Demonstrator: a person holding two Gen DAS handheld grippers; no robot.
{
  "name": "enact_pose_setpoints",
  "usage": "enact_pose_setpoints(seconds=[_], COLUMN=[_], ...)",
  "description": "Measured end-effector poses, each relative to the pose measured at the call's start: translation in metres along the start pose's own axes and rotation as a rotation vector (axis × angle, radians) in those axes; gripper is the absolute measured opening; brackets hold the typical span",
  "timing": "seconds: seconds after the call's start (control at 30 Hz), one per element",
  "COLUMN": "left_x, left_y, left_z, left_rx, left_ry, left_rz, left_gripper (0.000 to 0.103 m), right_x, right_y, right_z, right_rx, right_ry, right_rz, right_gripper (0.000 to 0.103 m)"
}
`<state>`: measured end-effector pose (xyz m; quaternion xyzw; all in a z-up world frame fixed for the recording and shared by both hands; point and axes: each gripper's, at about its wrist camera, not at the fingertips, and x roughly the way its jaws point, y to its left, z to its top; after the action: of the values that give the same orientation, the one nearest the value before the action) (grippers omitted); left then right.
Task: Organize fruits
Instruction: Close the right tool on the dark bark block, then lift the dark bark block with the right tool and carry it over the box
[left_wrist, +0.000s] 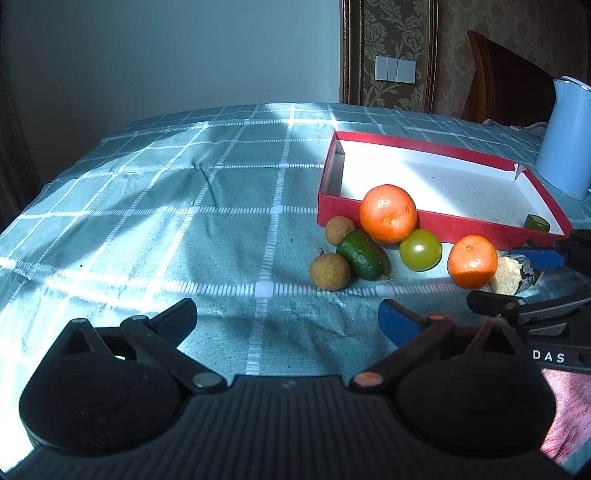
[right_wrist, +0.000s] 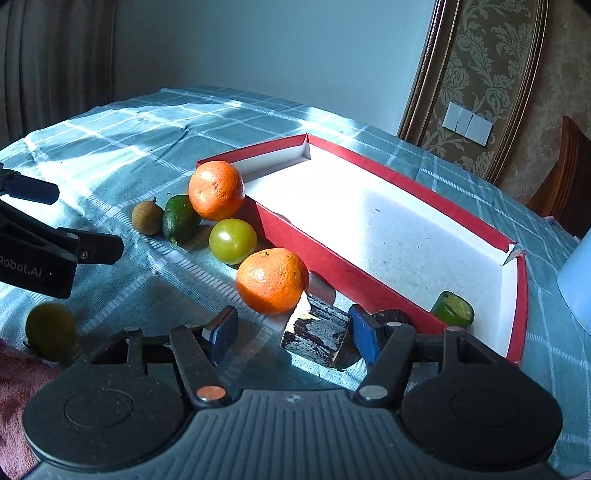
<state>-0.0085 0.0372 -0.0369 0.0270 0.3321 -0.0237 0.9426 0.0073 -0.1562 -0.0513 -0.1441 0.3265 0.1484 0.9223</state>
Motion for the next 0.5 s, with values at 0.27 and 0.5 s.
enact_pose_setpoints(seconds=[0.27,0.5], left_x=[0.0051,0.0079], left_y=[0.0021,0.0044], left_z=[-0.003,-0.005], left_rx=[-0.005,-0.009], left_ry=[0.016,0.02], left_rz=[0.005,0.013], left_gripper=[0.103,0.103], right_x=[0.0,-0.0007], right_y=[-0.0032,-0.008], right_z=[-0.0001,-0.0048], right_rx=[0.059,0.101], right_ry=[0.021,-0.004], right_rz=[-0.055,-0.031], right_gripper=[0.034,0.031])
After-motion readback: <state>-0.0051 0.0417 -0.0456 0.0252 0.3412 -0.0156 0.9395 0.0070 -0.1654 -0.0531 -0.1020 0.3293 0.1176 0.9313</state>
